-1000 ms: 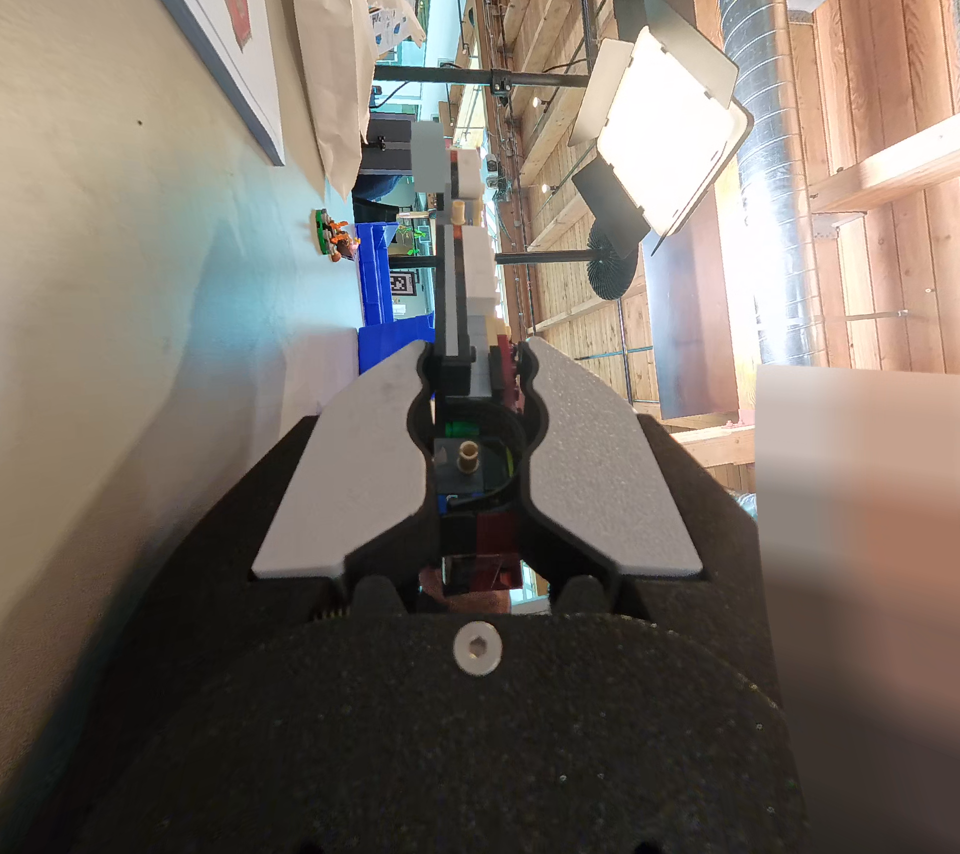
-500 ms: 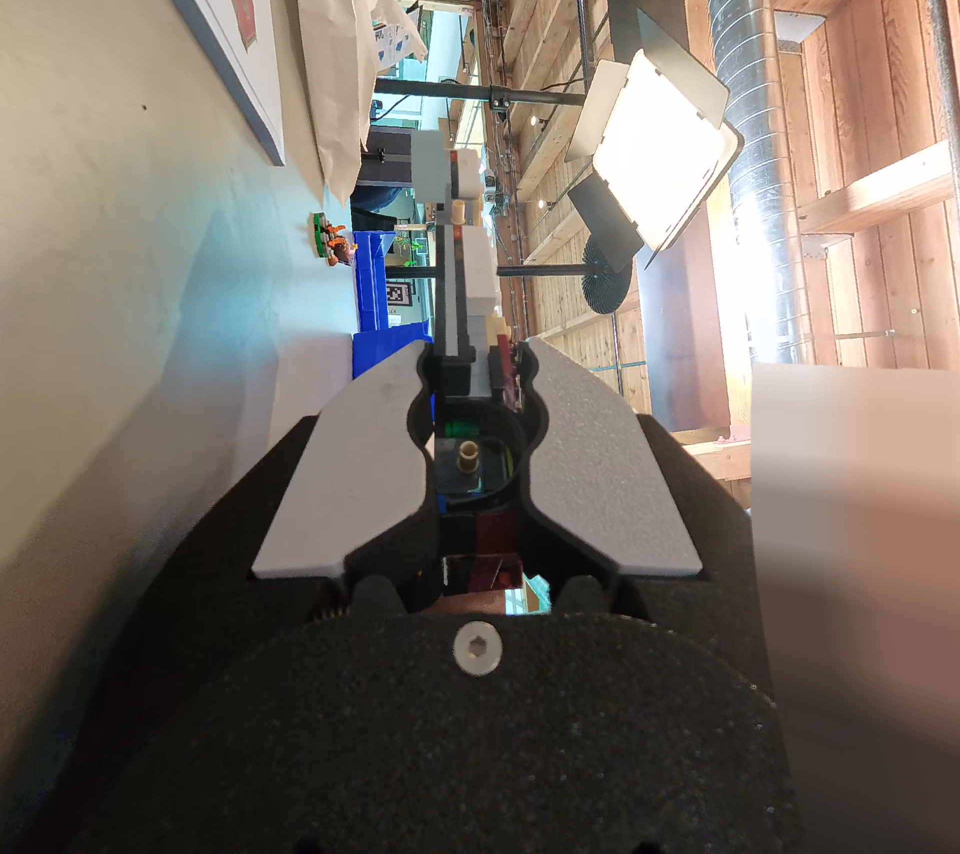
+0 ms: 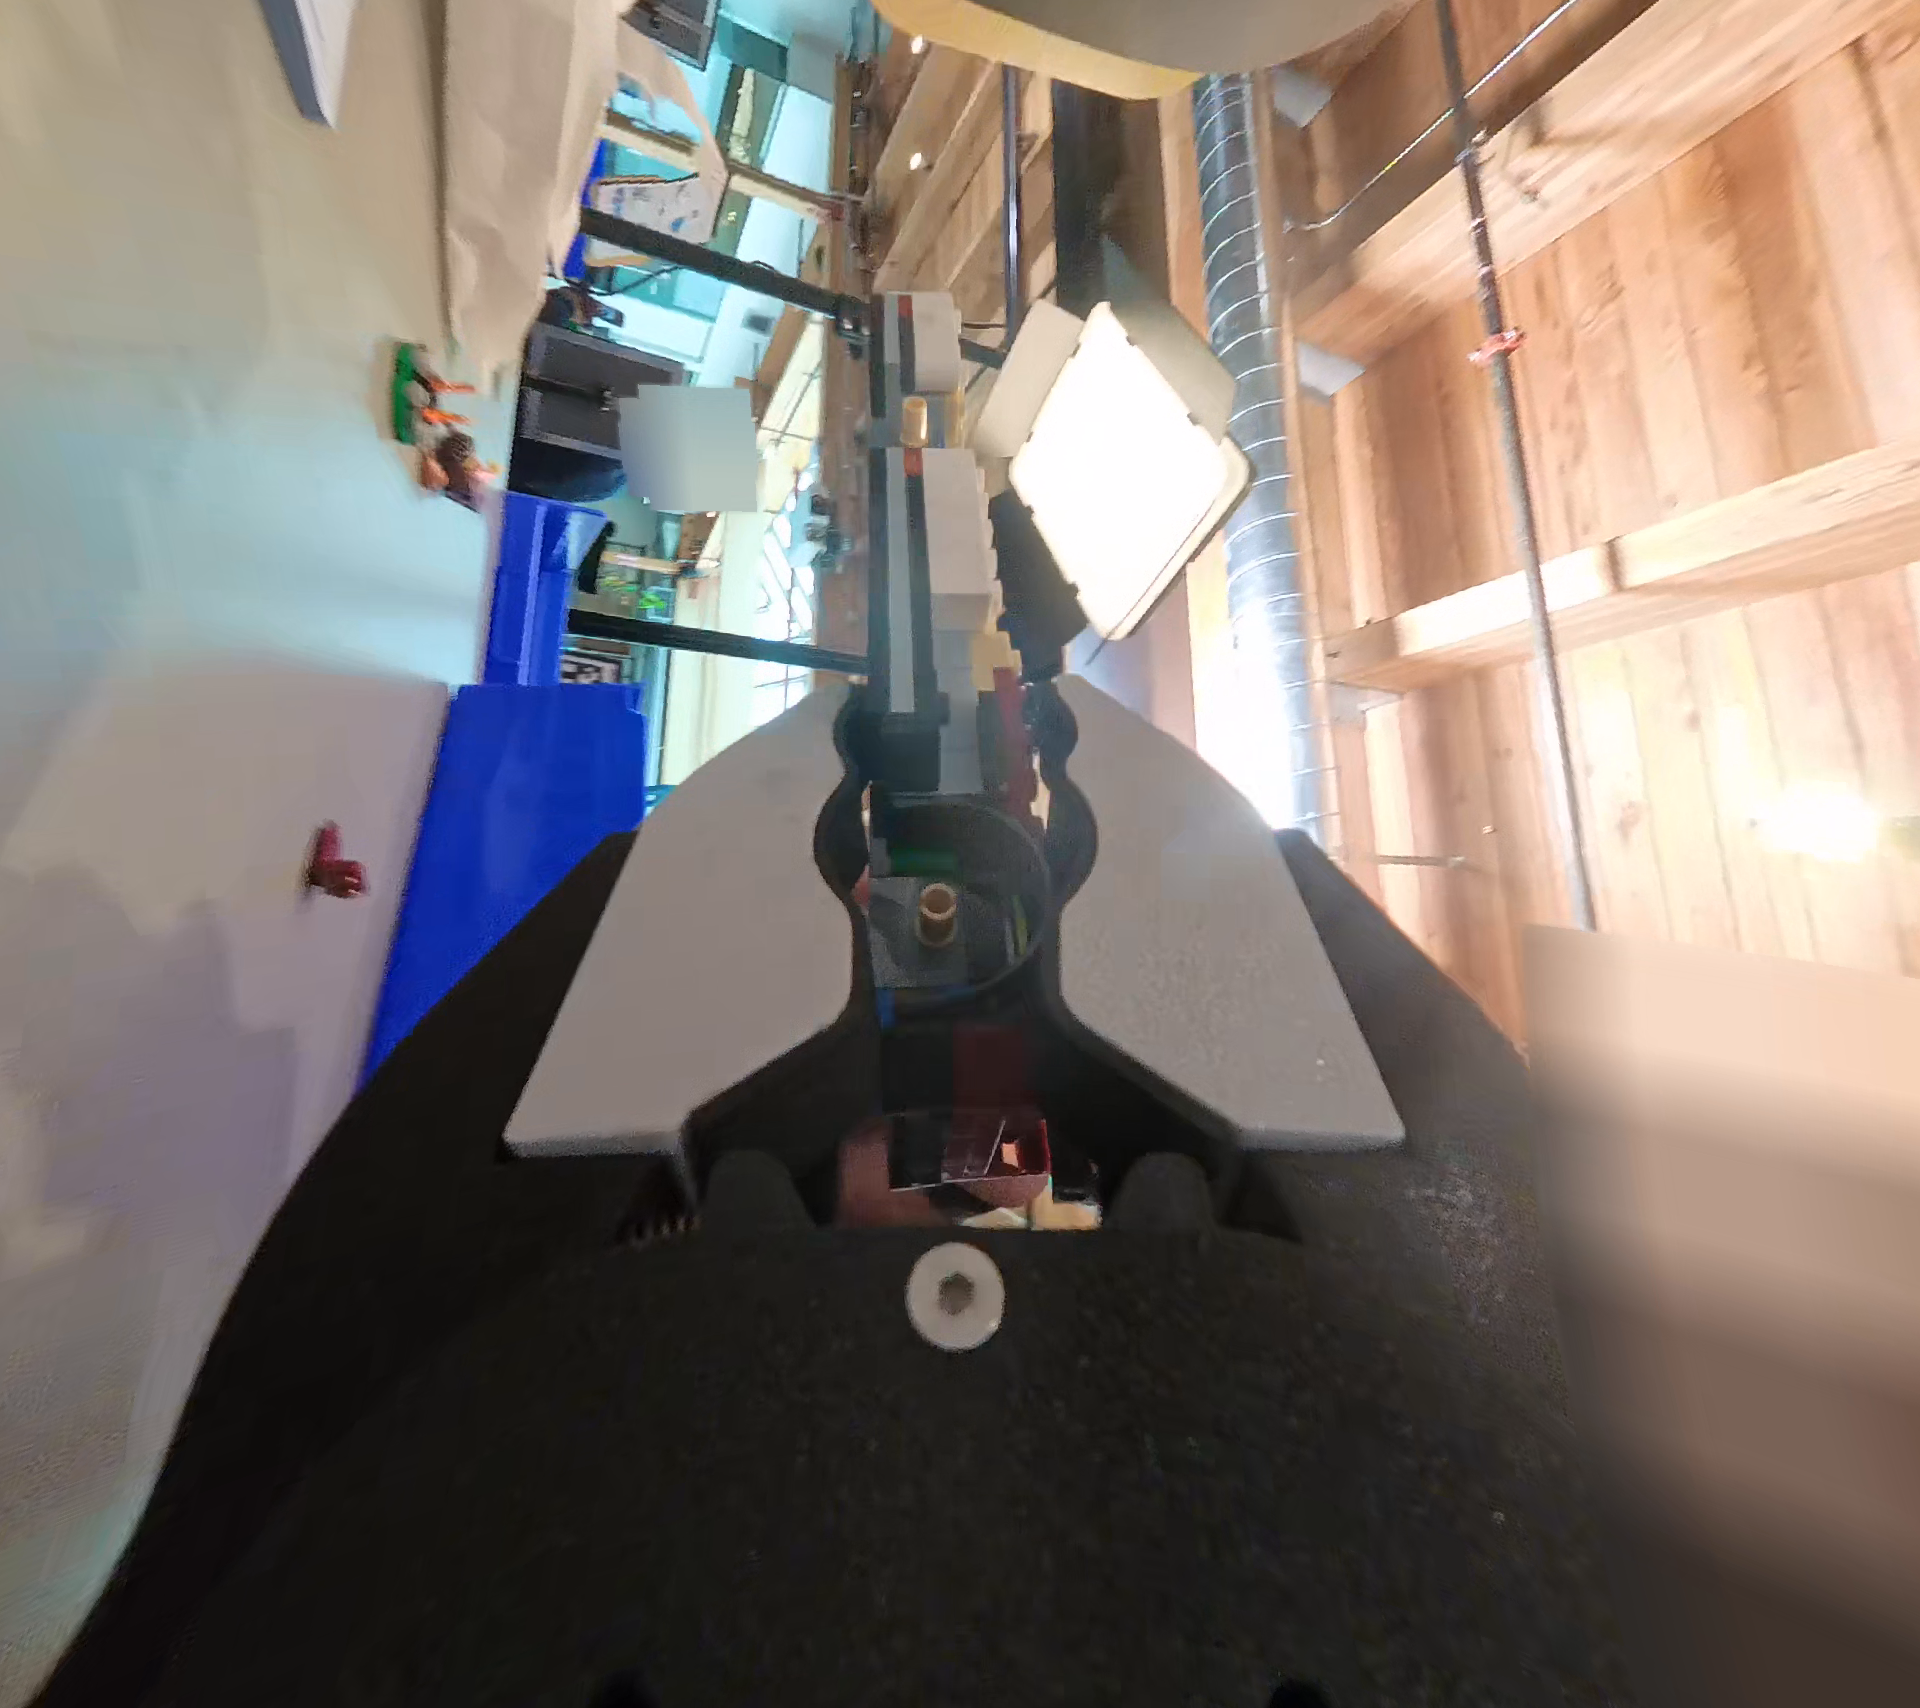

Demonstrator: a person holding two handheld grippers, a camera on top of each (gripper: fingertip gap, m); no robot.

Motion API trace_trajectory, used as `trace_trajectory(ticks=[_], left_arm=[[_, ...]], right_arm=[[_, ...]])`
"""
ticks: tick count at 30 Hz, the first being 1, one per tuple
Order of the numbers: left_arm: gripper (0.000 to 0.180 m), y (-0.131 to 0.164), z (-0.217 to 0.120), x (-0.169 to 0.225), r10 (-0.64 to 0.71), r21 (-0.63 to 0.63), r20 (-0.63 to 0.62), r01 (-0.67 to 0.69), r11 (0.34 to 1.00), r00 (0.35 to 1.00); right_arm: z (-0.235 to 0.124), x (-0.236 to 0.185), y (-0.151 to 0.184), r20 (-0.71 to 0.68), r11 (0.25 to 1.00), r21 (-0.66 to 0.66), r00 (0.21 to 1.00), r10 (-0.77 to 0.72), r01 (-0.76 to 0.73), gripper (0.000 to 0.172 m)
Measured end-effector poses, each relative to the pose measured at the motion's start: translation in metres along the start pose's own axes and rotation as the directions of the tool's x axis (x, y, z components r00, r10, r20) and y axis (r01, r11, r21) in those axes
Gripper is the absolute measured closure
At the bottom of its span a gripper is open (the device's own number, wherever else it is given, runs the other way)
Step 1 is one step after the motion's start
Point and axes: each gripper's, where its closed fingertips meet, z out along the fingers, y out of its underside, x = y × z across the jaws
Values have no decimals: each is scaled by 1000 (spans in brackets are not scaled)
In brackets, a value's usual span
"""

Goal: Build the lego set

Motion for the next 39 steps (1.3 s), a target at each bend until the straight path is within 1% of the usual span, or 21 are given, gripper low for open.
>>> trace_trajectory(ticks=[3,6,11,15,27,39], left_arm=[[150,19,0,7,-63,19,-60,64,998,996],[150,31,-3,12,-107,40,-115,113,993,988],[150,39,-8,16,-140,71,-169,154,986,976],[150,42,-10,16,-160,85,-191,178,980,969],[150,38,-10,12,-194,104,-210,220,970,958],[150,39,-11,9,-215,99,-222,242,965,951]], right_arm=[[-8,-3,-14,60,993,-45,992,-110,113,153],[-14,-8,-19,114,981,-70,978,-173,182,153],[-17,-17,-14,165,960,-118,958,-235,255,154],[-18,-19,-16,194,944,-127,941,-276,303,154],[-12,-16,-12,285,927,-173,917,-277,334,153],[-11,-18,-11,376,909,-191,883,-281,371,150]])
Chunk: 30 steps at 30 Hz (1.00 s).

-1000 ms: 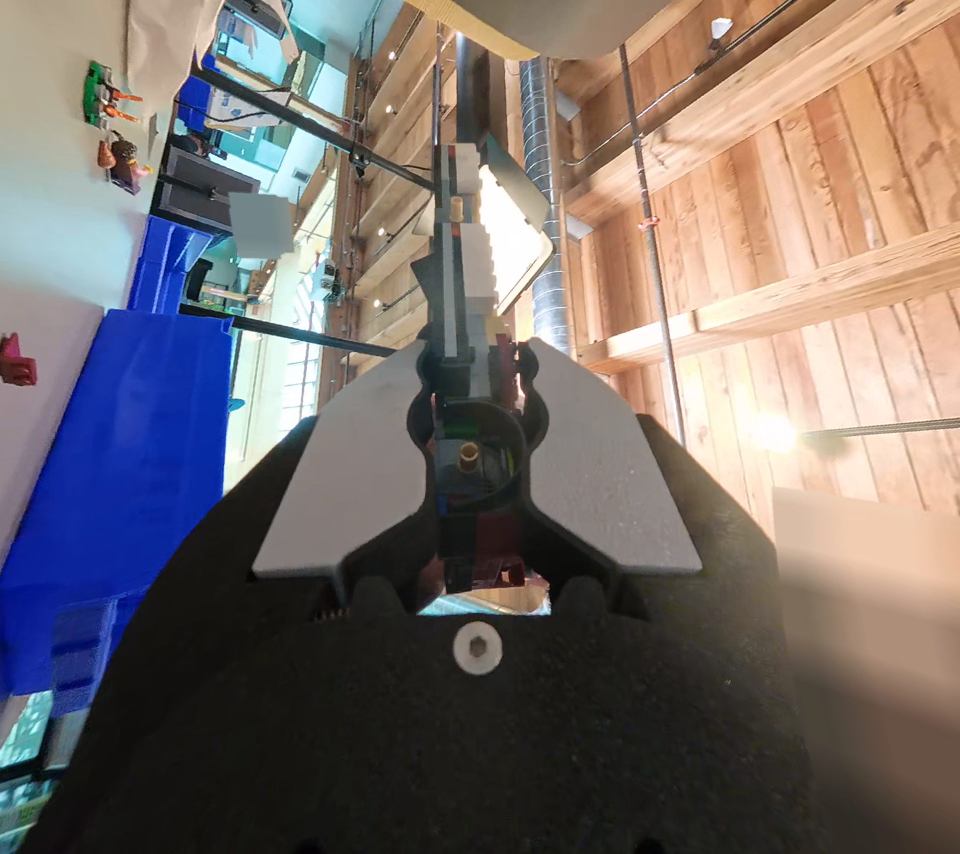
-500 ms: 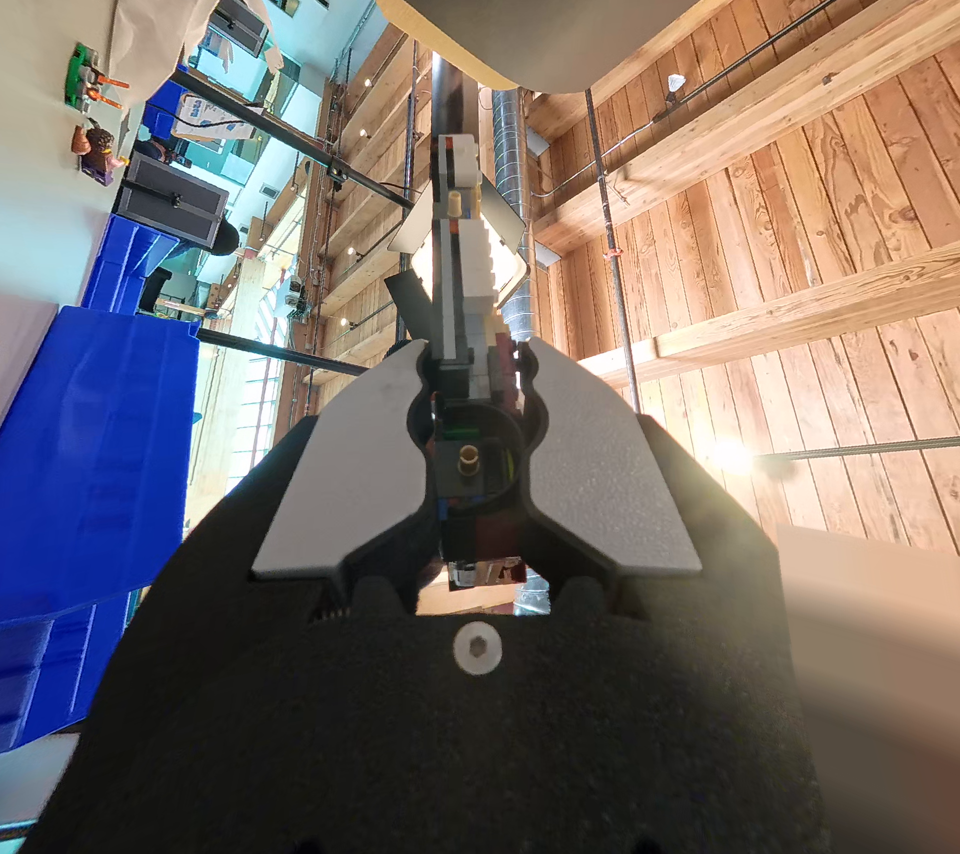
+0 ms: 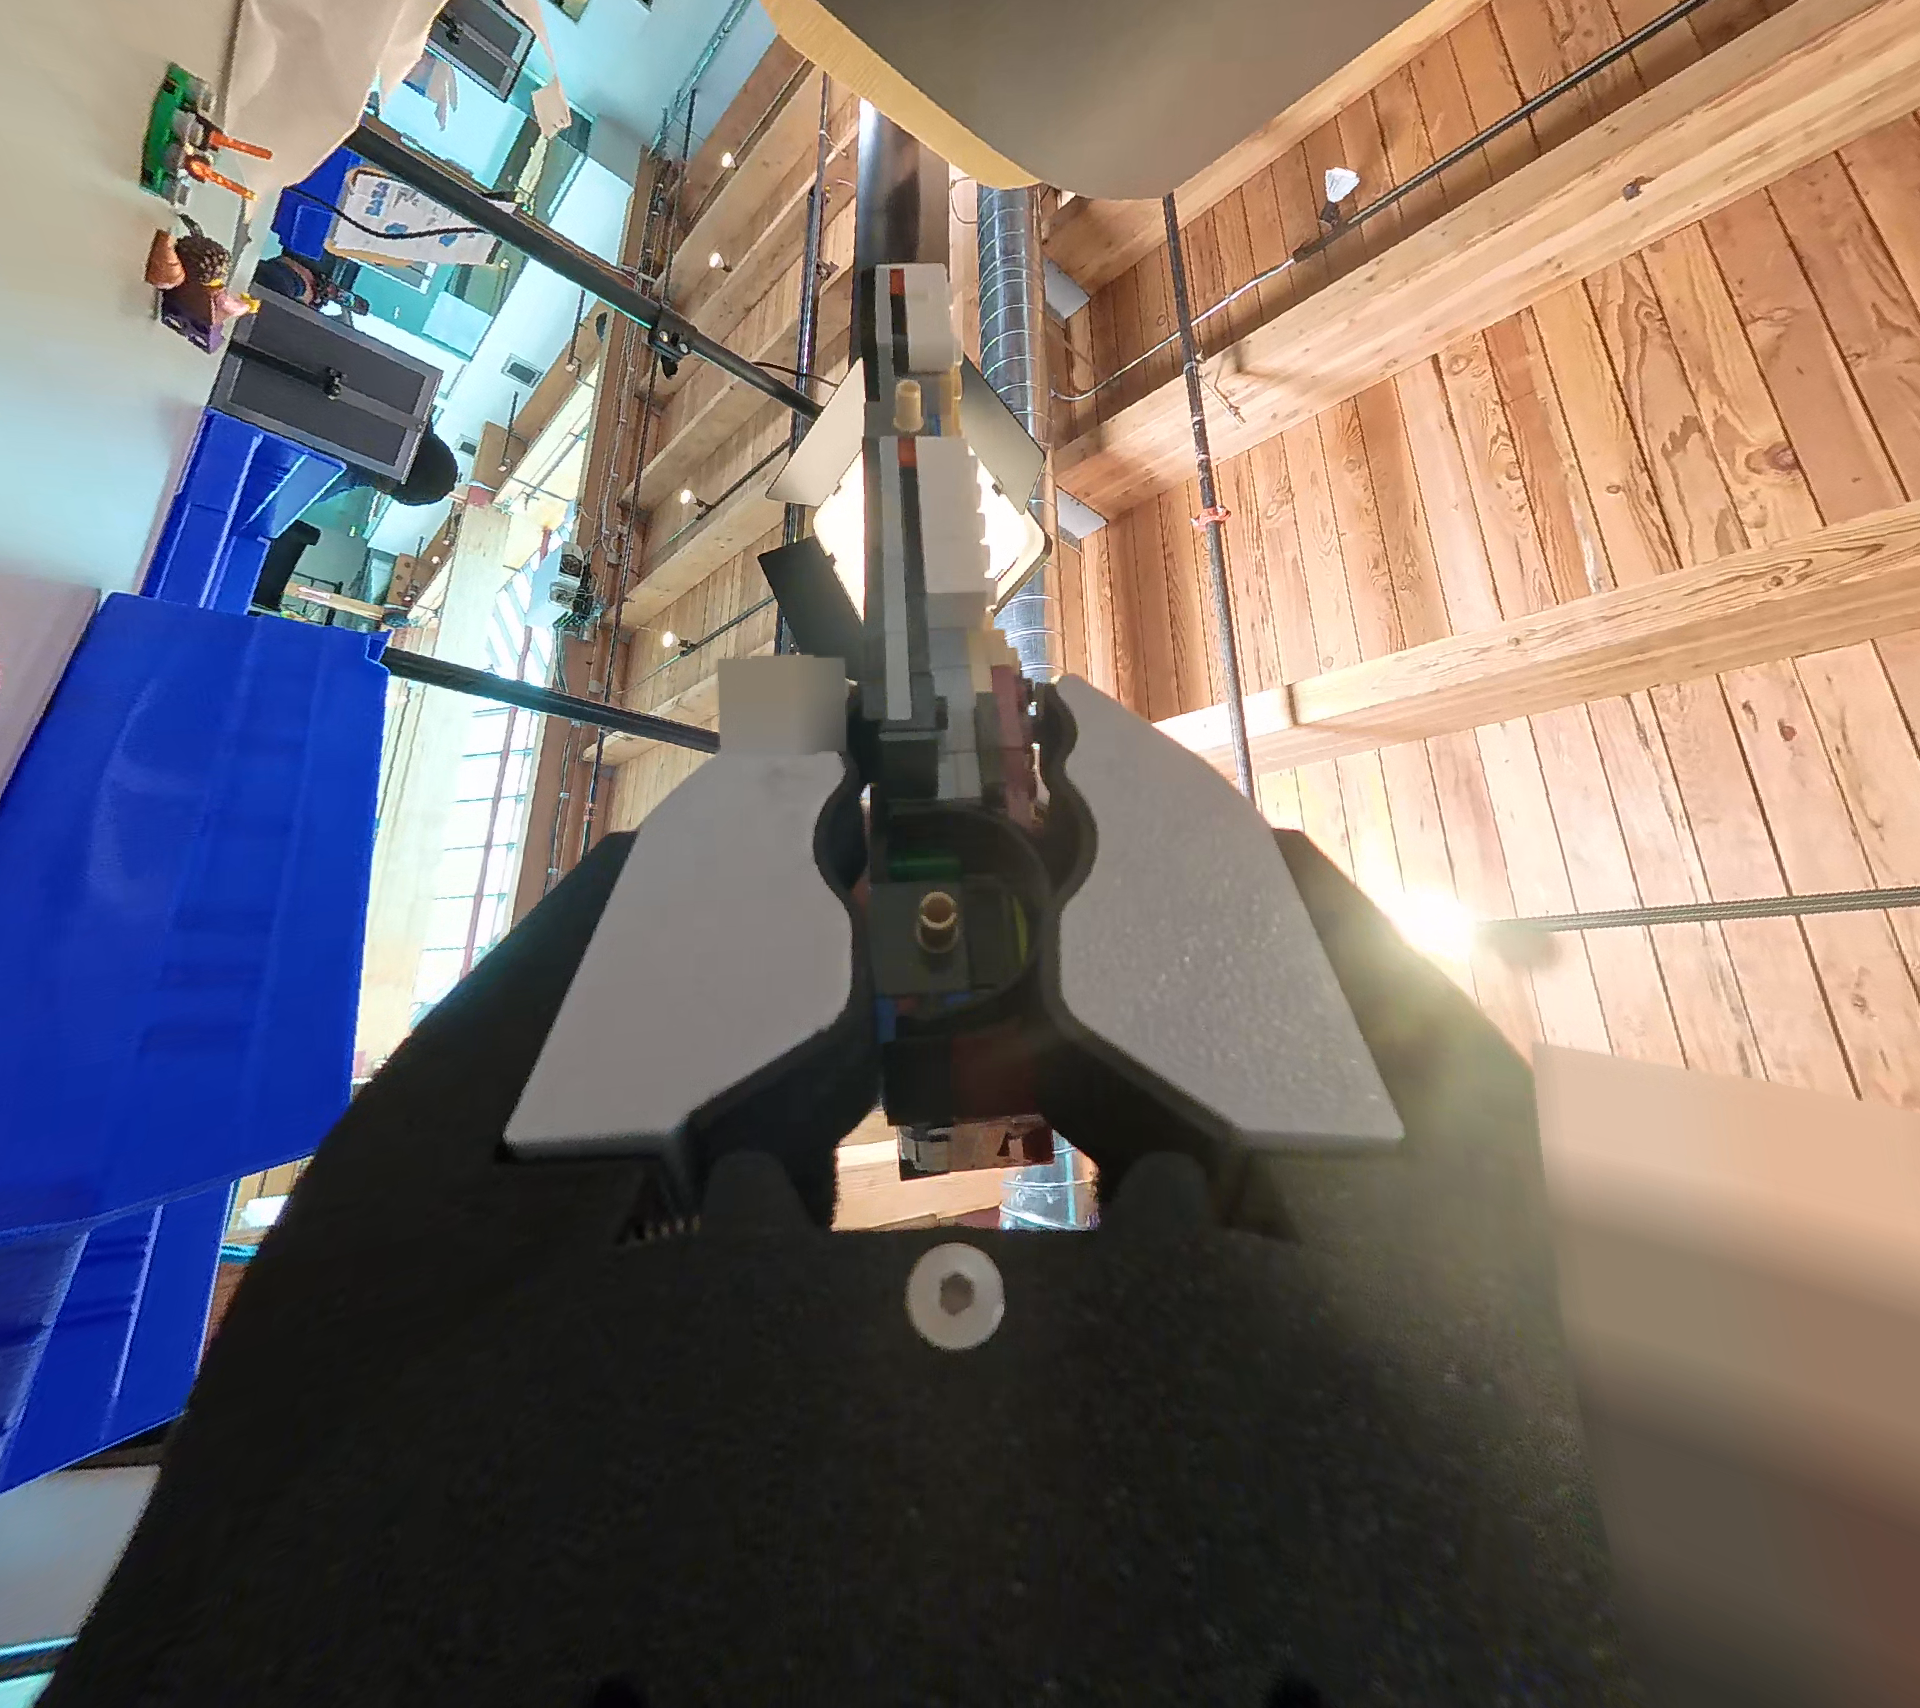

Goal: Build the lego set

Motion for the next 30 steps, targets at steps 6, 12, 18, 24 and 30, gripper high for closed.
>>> trace_trajectory(ticks=[6,12,18,24,30], left_arm=[[150,0,0,-1,-1,-2,-2,1,1000,1000],[150,-1,-1,0,8,-4,-2,-8,1000,1000],[150,0,0,0,13,-15,-1,-13,1000,1000],[150,-1,0,0,22,-18,0,-22,1000,1000],[150,-4,-1,2,69,-19,24,-69,997,997]], right_arm=[[-1,-2,-2,26,1000,-6,999,-24,24,150],[-10,3,-1,10,1000,4,1000,-28,28,150],[-3,7,3,-10,999,-9,999,-39,39,150],[-2,8,2,-2,999,-4,999,-44,44,151],[-6,10,9,-61,974,-21,972,-227,226,141]])
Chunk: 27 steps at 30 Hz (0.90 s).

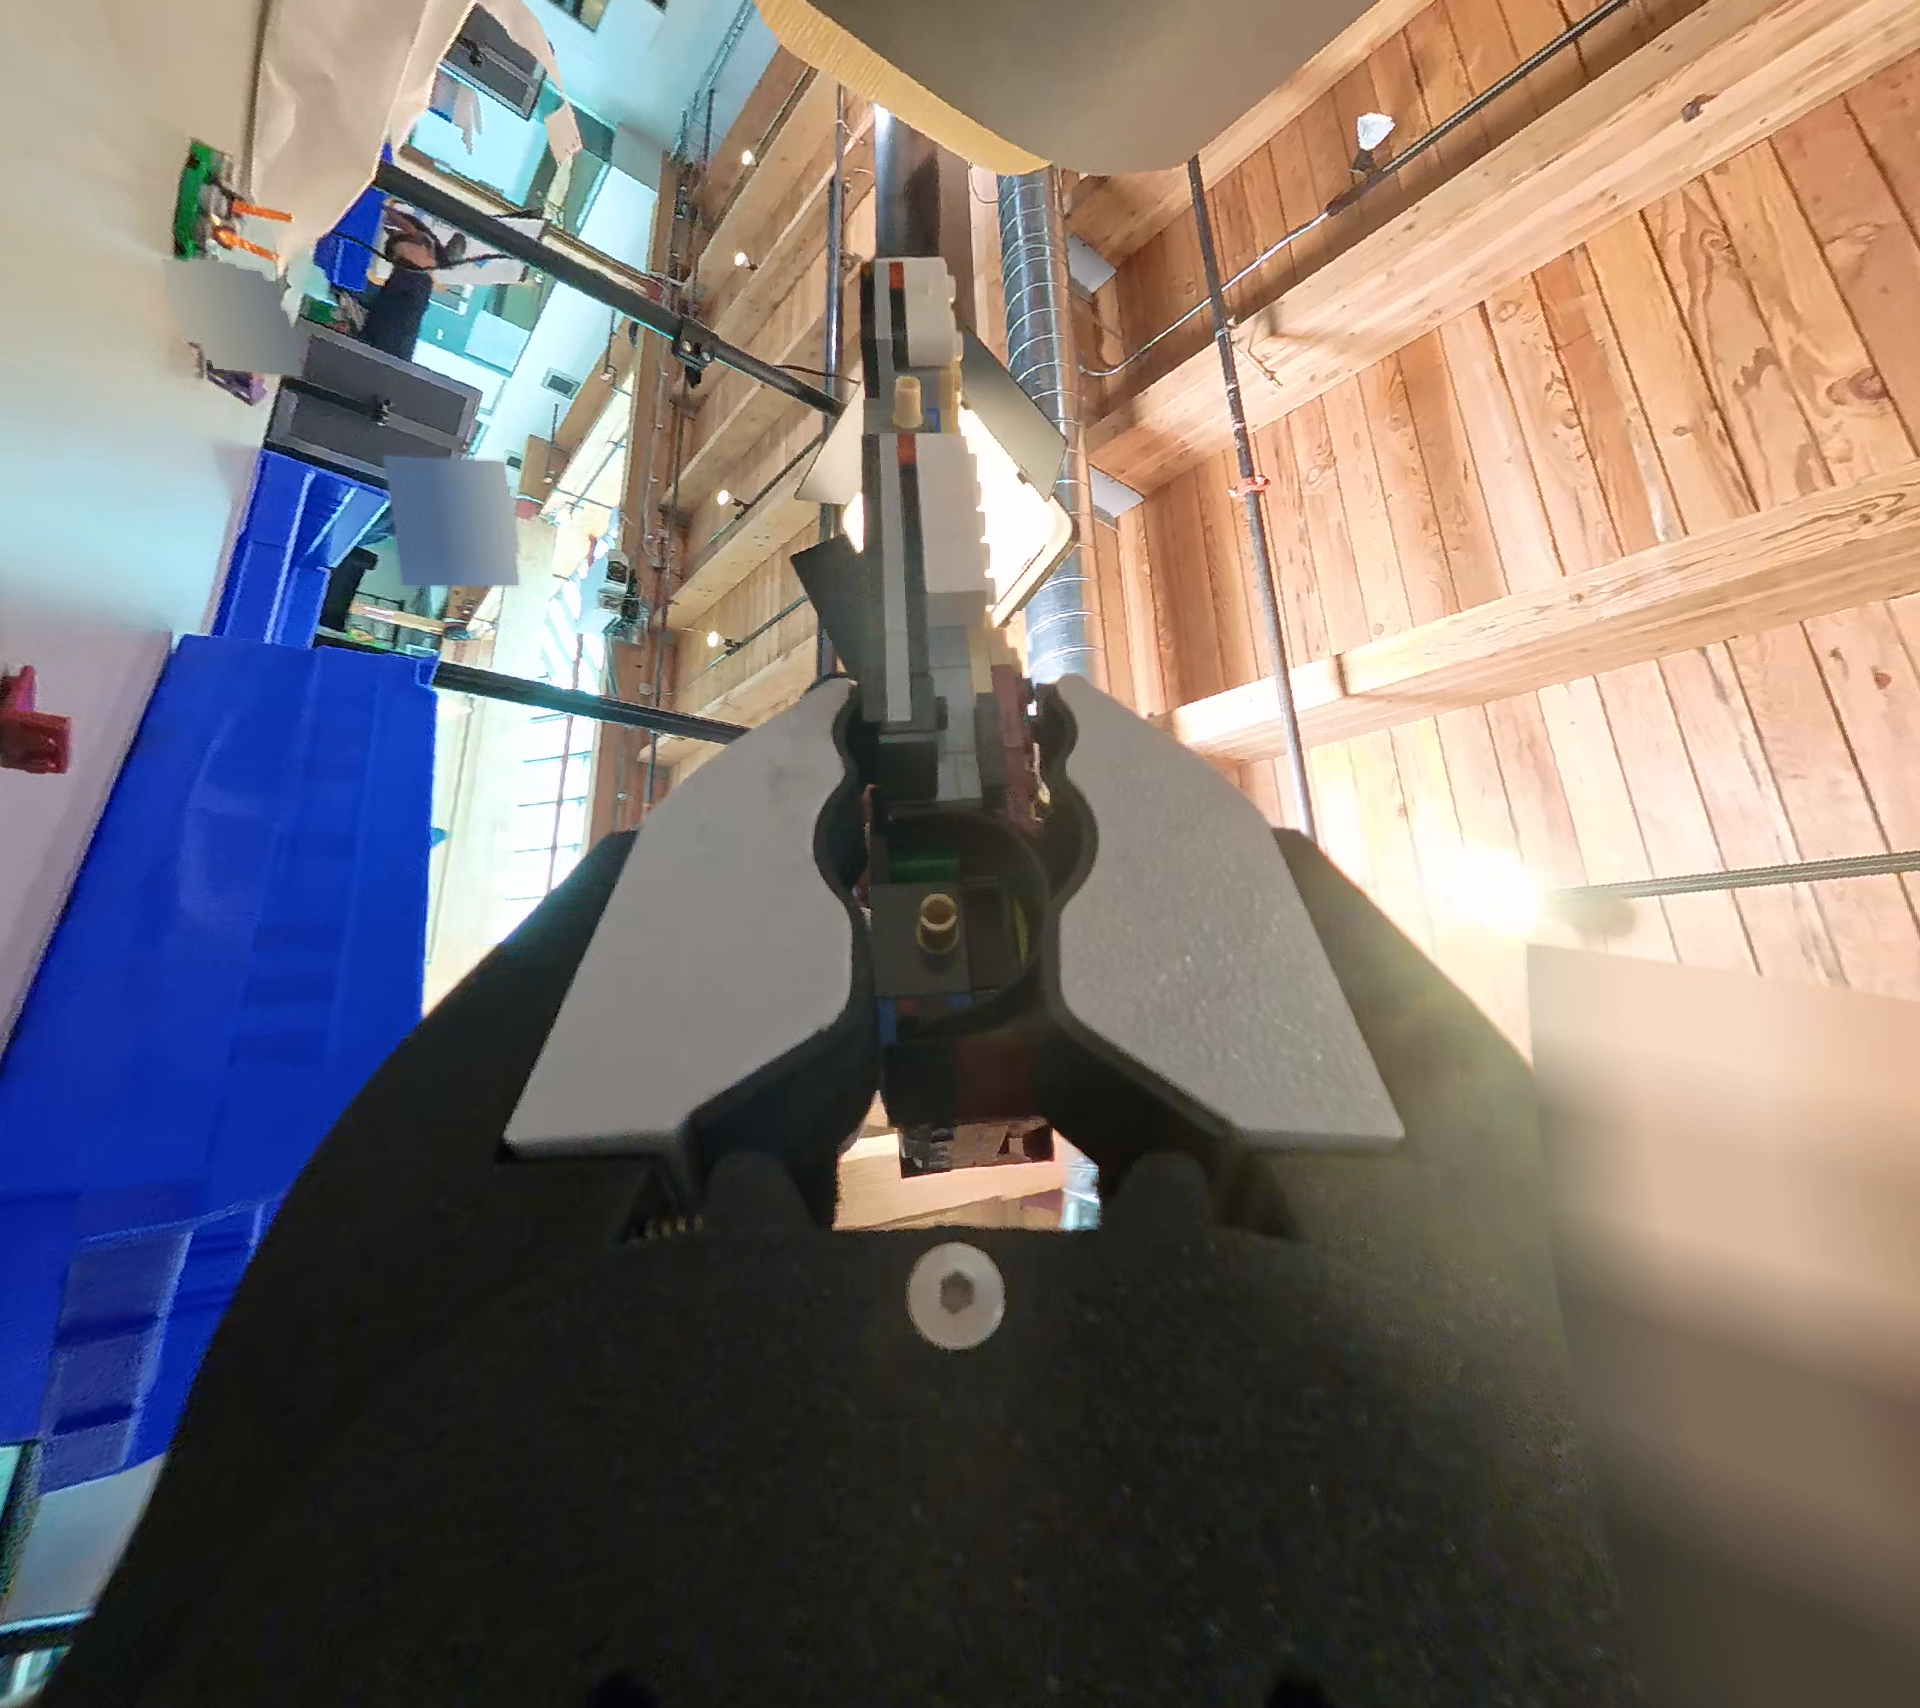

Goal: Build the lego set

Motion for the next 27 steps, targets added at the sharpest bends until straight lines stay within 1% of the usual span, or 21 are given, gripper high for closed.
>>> trace_trajectory(ticks=[2,3,4,6,8,10,12,17,24,27], left_arm=[[150,-3,-1,1,10,5,5,-10,1000,1000],[150,-4,-2,2,9,9,2,-9,1000,1000],[150,-6,-3,3,9,11,1,-9,1000,1000],[150,-7,-4,2,14,11,11,-14,1000,1000],[150,-8,-4,2,13,8,18,-13,1000,1000],[150,-7,-5,2,6,5,17,-6,1000,1000],[150,-6,-5,2,9,1,19,-9,1000,1000],[150,-2,-5,2,11,-16,25,-10,1000,1000],[150,1,-5,-1,28,-36,47,-27,999,998],[150,1,-5,-1,32,-38,50,-30,999,998]], right_arm=[[-1,2,4,-81,989,-14,986,-148,147,132],[-2,2,5,-127,975,-21,966,-224,223,124],[-3,2,4,-172,955,-28,940,-294,294,120],[-4,0,1,-244,903,-45,872,-425,428,114],[-2,-2,-1,-301,834,-85,784,-543,545,113],[1,-1,0,-333,781,-139,714,-616,608,112],[4,0,-1,-355,750,-166,671,-651,640,110],[11,-6,-8,-371,695,-149,612,-698,703,114],[13,-13,-12,-346,651,-101,587,-732,753,128],[16,-14,-11,-334,632,-109,571,-750,767,130]])
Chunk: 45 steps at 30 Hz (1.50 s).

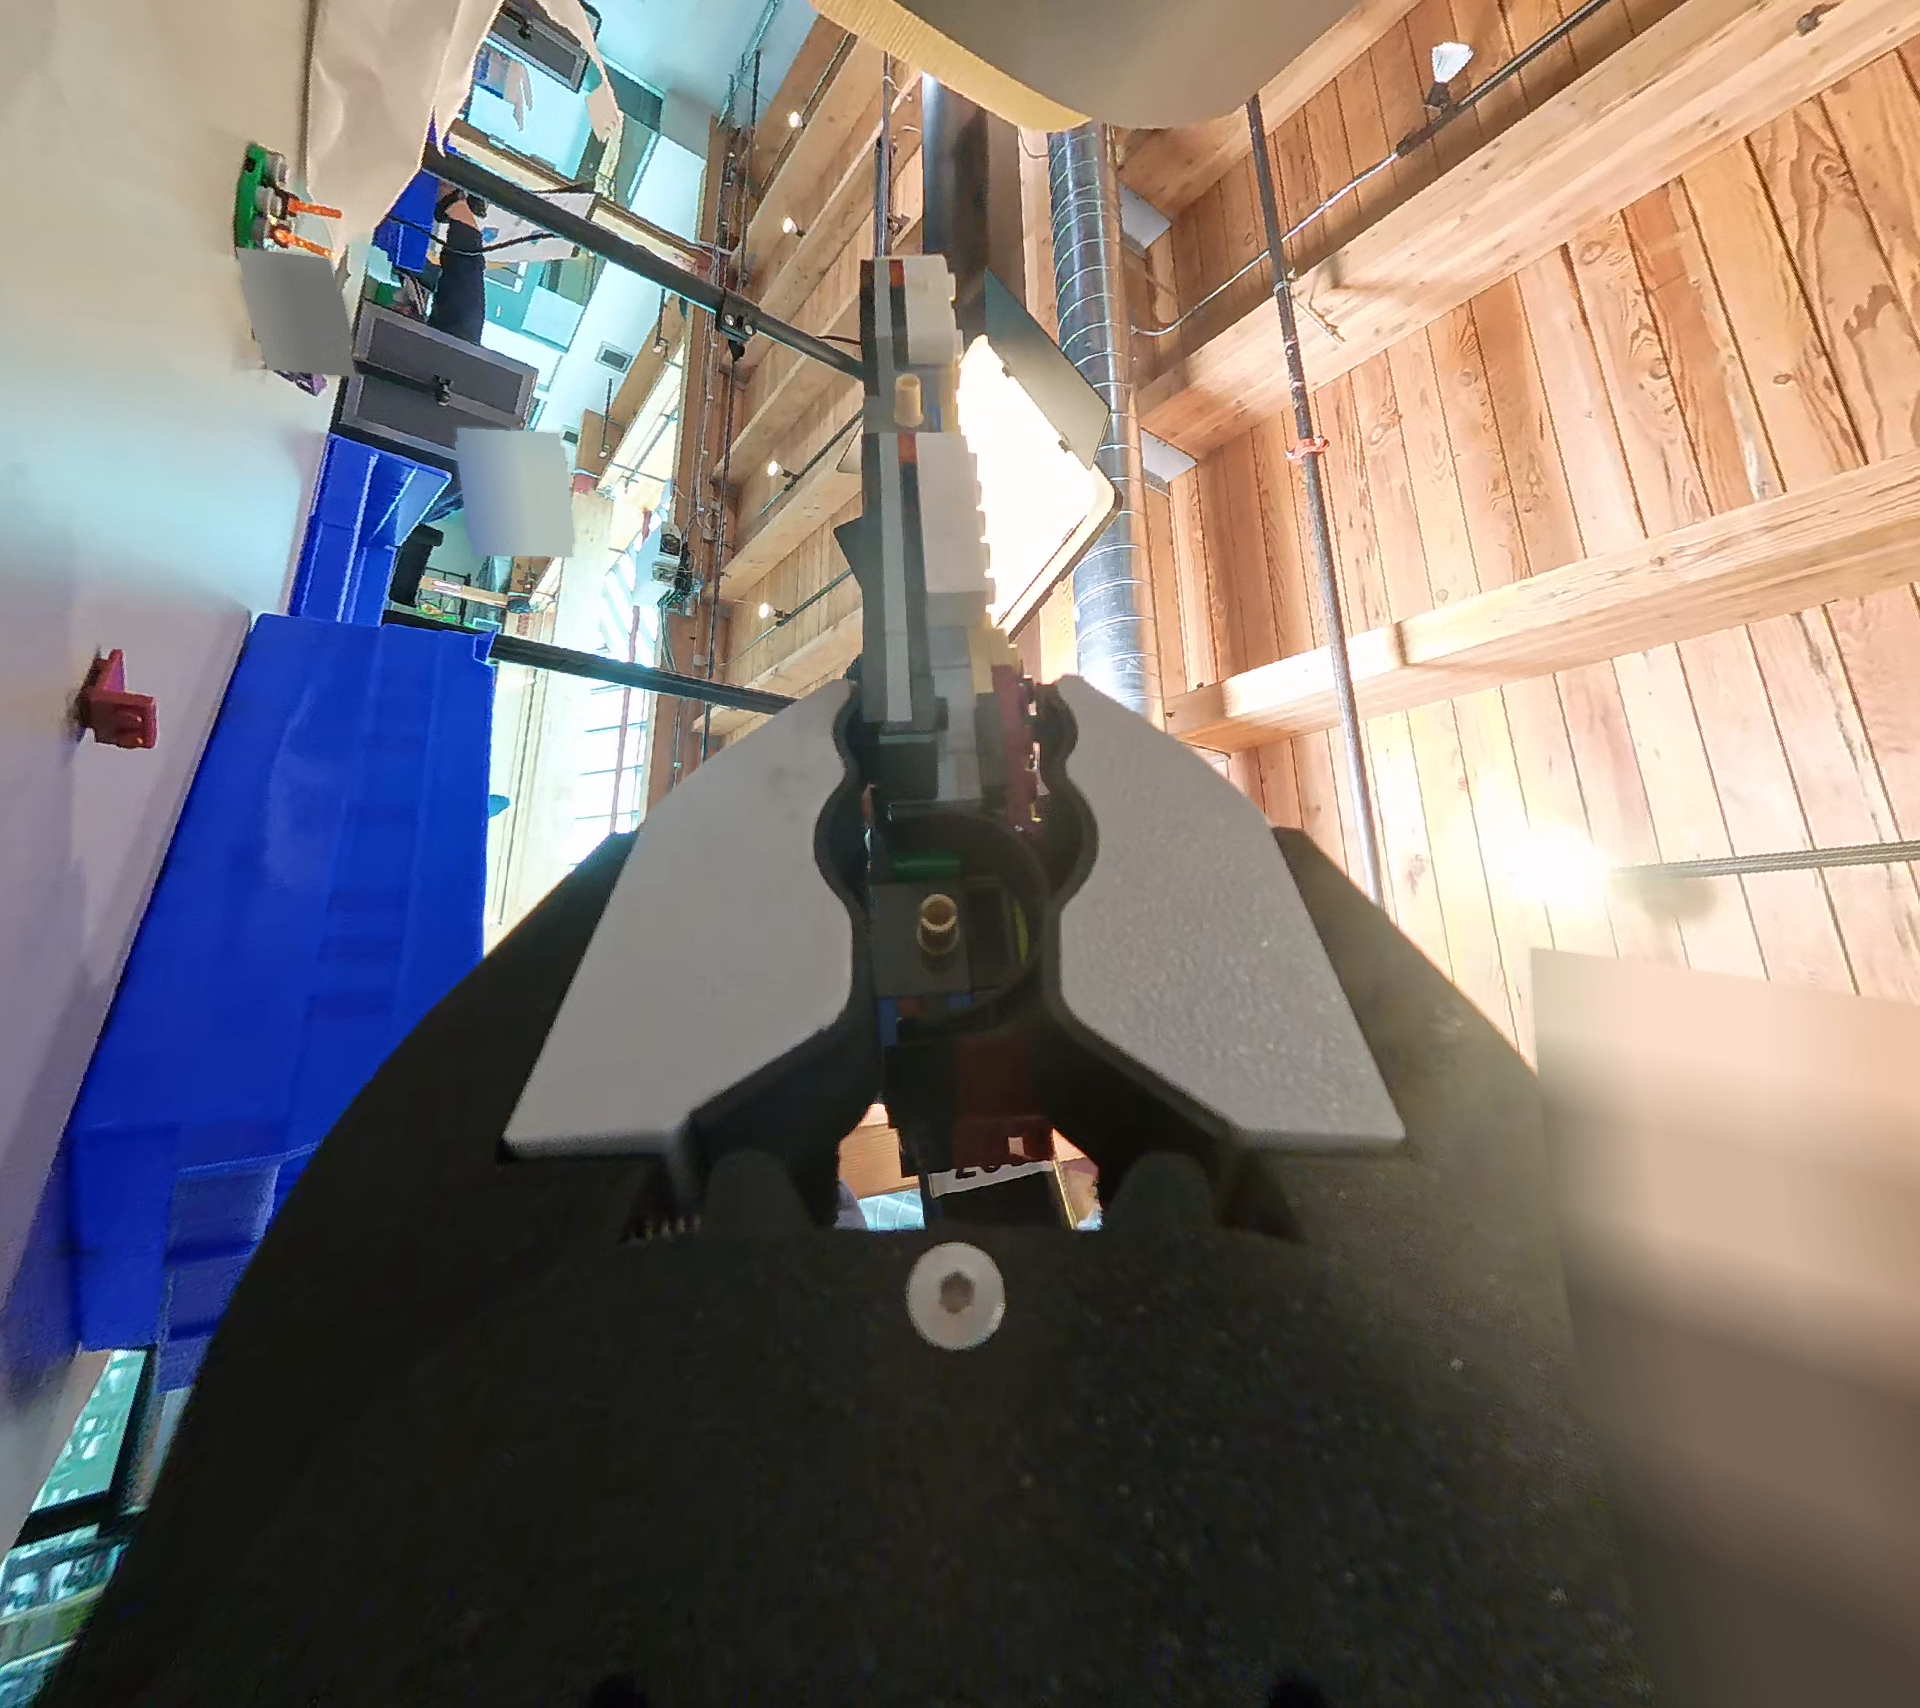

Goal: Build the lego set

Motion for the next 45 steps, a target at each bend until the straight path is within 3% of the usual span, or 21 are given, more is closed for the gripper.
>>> trace_trajectory(ticks=[9,45], left_arm=[[150,0,0,-1,20,-10,16,-19,1000,1000],[150,7,8,7,92,-18,4,-91,996,996]], right_arm=[[4,0,1,-17,1000,-8,999,-29,29,140],[-4,6,4,-49,991,-65,992,-117,114,142]])
